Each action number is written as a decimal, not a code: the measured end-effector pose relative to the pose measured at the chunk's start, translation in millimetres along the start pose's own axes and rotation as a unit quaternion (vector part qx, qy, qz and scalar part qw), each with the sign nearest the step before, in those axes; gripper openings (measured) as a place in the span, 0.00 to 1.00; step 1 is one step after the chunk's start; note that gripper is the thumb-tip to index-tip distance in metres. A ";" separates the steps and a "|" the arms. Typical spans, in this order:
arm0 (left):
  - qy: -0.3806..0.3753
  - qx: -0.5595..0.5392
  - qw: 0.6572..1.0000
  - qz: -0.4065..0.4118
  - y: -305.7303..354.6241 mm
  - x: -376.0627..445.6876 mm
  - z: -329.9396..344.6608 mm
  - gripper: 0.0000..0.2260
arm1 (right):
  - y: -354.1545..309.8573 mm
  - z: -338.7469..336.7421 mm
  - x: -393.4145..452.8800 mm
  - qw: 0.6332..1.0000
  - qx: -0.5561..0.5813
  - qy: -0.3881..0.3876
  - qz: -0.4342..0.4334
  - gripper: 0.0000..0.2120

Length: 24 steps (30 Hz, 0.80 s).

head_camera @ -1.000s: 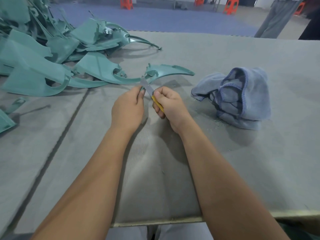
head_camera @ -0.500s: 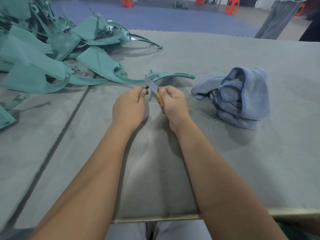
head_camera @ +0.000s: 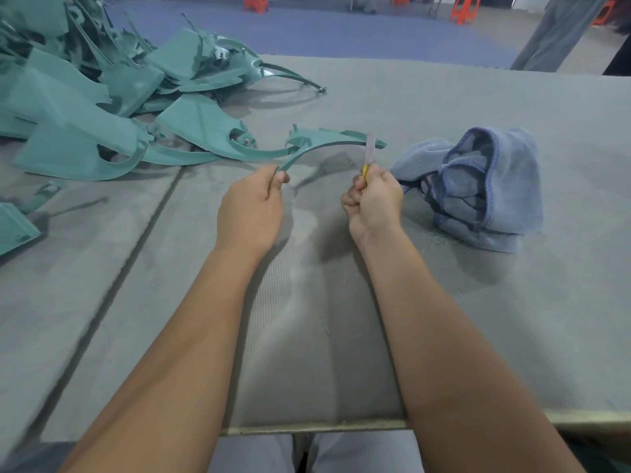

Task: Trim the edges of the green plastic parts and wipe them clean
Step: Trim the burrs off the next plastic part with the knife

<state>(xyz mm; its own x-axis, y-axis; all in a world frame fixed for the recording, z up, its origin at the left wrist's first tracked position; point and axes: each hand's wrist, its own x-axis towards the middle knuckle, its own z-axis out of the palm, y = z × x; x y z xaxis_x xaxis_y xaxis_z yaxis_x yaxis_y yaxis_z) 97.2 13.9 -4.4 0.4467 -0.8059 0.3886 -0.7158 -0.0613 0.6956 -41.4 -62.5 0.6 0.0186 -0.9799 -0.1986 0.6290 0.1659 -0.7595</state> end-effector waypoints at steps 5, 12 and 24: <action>0.006 0.004 1.000 0.013 3.4 0.6 -1.3 0.13 | -4.6 0.7 -2.6 0.999 -0.019 -0.027 0.020 0.09; 0.042 -0.107 0.993 -0.027 4.7 1.9 -6.7 0.14 | -7.7 -1.4 -6.8 0.984 -0.159 -0.065 -0.053 0.18; 0.044 0.108 0.993 0.022 12.2 3.8 7.2 0.15 | -4.1 -6.3 -1.0 0.942 -0.302 0.028 -0.146 0.14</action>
<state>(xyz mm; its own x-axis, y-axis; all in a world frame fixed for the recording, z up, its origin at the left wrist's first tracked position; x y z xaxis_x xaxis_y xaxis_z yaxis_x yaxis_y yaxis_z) 86.3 5.9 1.2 0.4505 -0.7564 0.4741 -0.8298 -0.1589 0.5350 -48.9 -61.5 0.0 -0.1384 -0.9890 0.0527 0.0448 -0.0594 -0.9972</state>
